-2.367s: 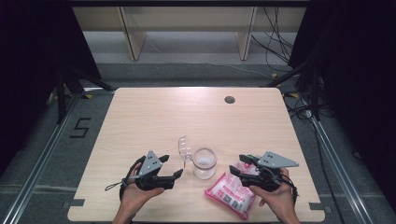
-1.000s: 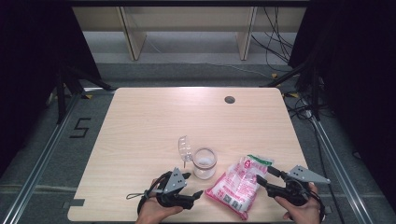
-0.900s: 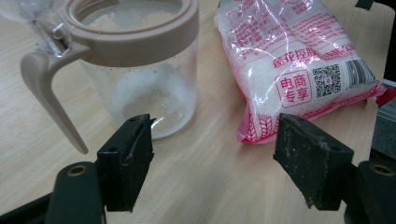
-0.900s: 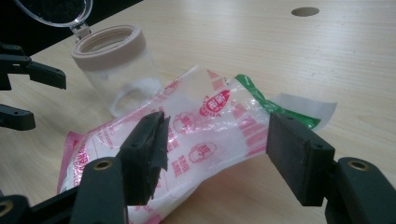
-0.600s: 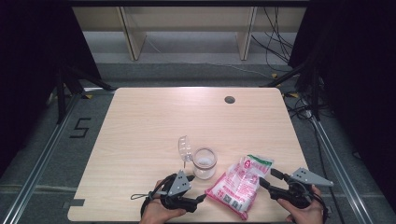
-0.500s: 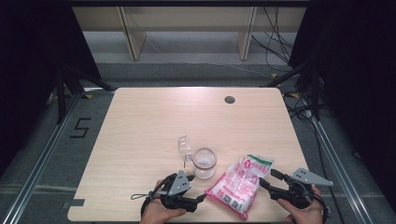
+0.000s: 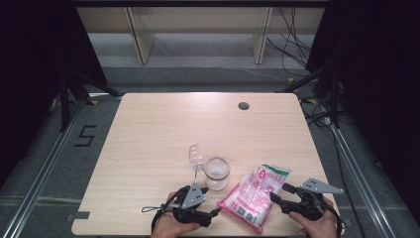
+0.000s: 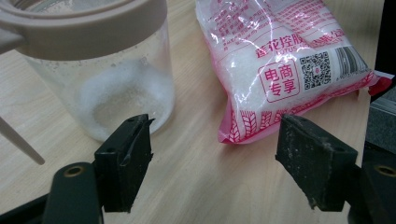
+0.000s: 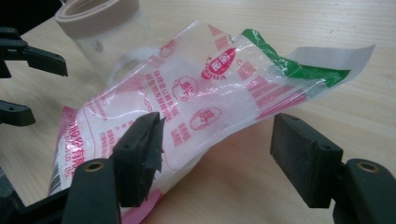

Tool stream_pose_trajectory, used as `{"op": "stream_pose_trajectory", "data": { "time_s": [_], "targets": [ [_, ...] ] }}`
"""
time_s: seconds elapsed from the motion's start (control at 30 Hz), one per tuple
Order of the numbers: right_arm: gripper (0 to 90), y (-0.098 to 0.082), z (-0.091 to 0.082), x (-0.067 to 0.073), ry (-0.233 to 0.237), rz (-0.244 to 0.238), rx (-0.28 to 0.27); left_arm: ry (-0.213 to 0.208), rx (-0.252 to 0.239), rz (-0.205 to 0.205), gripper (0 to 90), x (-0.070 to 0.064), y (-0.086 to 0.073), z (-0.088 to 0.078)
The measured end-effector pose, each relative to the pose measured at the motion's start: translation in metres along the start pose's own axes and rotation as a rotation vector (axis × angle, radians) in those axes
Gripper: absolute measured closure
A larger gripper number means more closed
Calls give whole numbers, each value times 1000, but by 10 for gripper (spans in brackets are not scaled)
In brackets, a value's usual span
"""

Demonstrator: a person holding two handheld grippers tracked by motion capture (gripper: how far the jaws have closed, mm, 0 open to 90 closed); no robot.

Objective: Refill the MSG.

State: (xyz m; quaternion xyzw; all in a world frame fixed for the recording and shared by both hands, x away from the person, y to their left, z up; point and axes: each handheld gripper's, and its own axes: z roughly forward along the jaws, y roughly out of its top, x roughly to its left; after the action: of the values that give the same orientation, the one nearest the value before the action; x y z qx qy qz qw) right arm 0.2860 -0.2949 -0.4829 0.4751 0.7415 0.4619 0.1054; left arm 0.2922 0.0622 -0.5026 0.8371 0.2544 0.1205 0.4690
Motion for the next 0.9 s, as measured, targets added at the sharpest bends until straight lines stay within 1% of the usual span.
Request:
{"op": "stream_pose_trajectory", "data": {
  "time_s": [0.03,0.07,0.1,0.13,0.17,0.2,0.23,0.27,0.3,0.33,0.43,0.47,0.5,0.53,0.57,0.6,0.63,0.67,0.7,0.73,0.77,0.8,0.83,0.87,0.9],
  "targets": [
    [346,1,4,-4,6,-57,-12,-1,-9,-3,259,0,0,1],
    [349,2,8,-4,5,-53,-2,-20,10,-5,259,1,0,0],
    [349,2,8,-4,5,-53,-2,-20,10,-5,259,1,0,0],
    [352,4,13,-3,9,-50,6,6,8,11,259,1,0,1],
    [352,4,13,-3,9,-50,6,6,8,11,259,1,0,1],
    [350,5,18,-4,19,-60,12,-7,-2,-1,259,0,0,2],
    [353,6,21,-4,21,-63,24,-12,7,0,259,1,0,2],
    [358,9,27,-4,33,-61,35,-19,14,3,259,1,0,2],
    [358,9,27,-4,33,-61,35,-27,12,-3,259,0,0,2],
    [367,11,31,-3,27,-67,46,-6,17,5,259,0,0,2],
    [375,13,37,-5,35,-65,59,-9,17,5,259,0,0,3],
    [378,14,38,-6,36,-55,64,-10,16,5,259,0,0,3],
    [388,15,39,-4,32,-23,81,-10,9,3,259,0,-1,3],
    [412,15,43,-4,43,-20,75,-14,10,1,259,1,-1,3],
    [454,17,46,-7,35,-48,78,-10,7,1,259,1,-1,3],
    [454,17,46,-7,35,-48,78,-7,8,0,259,1,-1,3],
    [496,18,47,-8,45,-68,82,-14,6,-2,259,1,-1,3],
    [544,18,49,-8,58,-73,84,-23,15,-4,259,1,-1,3],
    [567,18,49,-5,67,-54,100,-22,15,-4,259,1,-1,3],
    [610,19,50,-7,62,-82,106,-6,9,-1,259,1,-1,3],
    [685,19,52,-5,67,-82,117,-14,9,-5,259,0,-1,3],
    [685,19,52,-5,67,-82,117,-23,15,-4,259,1,-1,3],
    [725,20,52,-8,67,-108,109,-25,12,-5,260,0,-1,4],
    [821,20,53,-8,67,-122,94,-13,-11,-13,259,-1,-2,5],
    [821,20,53,-8,67,-122,94,-13,-11,-13,259,-1,-2,5]
  ]
}}
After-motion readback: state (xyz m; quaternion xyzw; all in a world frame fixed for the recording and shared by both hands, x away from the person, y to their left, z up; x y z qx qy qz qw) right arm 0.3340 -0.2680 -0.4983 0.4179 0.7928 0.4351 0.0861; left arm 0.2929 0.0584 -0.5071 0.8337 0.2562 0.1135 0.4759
